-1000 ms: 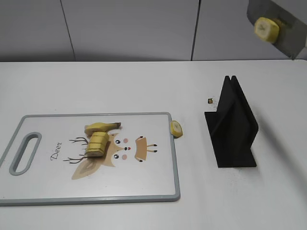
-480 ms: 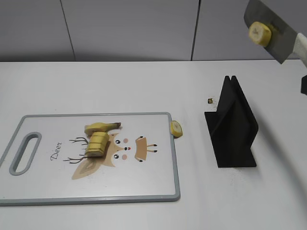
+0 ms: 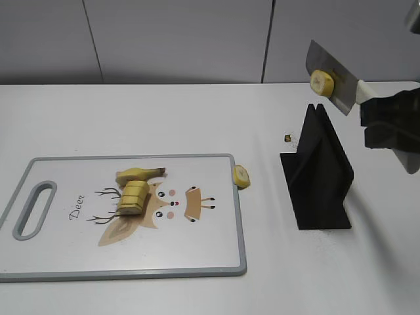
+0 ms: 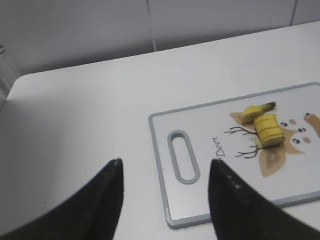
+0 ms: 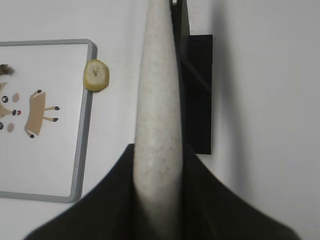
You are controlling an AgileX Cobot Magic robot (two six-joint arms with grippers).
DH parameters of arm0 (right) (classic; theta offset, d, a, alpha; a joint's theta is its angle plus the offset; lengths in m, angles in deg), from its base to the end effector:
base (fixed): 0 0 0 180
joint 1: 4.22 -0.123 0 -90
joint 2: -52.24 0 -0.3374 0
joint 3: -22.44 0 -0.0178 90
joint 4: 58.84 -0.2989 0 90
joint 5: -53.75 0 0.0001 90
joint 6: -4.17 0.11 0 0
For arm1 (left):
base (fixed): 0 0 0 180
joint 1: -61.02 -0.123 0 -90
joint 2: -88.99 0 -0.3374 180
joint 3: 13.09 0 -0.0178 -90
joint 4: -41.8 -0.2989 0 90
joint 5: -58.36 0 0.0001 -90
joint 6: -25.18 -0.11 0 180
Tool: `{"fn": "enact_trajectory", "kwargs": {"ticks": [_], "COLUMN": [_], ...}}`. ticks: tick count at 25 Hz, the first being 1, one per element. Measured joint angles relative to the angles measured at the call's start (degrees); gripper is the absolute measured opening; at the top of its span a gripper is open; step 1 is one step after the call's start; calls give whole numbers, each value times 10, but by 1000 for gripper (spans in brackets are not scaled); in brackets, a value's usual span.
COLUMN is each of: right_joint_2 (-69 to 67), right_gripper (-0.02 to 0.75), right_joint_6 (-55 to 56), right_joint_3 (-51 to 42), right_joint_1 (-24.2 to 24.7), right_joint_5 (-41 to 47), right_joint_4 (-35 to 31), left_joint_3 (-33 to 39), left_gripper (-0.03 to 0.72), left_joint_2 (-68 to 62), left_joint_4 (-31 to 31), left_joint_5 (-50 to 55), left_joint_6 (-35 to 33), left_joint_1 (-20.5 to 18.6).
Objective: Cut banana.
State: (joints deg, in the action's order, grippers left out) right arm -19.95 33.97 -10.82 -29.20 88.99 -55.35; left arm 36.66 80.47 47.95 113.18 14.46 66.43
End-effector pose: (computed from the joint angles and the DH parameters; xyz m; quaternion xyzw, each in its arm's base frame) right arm 0.2367 0.1060 0.2967 0.0221 0.9412 0.1325 0.3100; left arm 0.0111 -0.0107 0.3025 0.1153 0.8251 -0.0281 0.5524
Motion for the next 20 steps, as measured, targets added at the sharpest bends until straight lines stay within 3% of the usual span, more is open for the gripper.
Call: {"fn": "enact_trajectory", "kwargs": {"ticks": [4, 15, 20], "right_joint_2": [-33, -58, -58], "right_gripper": [162, 161, 161], "right_joint_6": [3, 32, 34], "right_joint_3": [0, 0, 0], "right_joint_1": [0, 0, 0], "right_joint_5": [-12, -17, -17], "right_joint_4": [8, 37, 38], "left_joint_3": [0, 50, -3], "left_gripper": [507, 502, 502], "left_joint_2": [0, -1, -2], "left_joint_4": [-37, -48, -52], "left_joint_5": [-2, -117, -6], "left_joint_6": [47, 54, 54], "left_joint_1": [-20, -32, -32]}}
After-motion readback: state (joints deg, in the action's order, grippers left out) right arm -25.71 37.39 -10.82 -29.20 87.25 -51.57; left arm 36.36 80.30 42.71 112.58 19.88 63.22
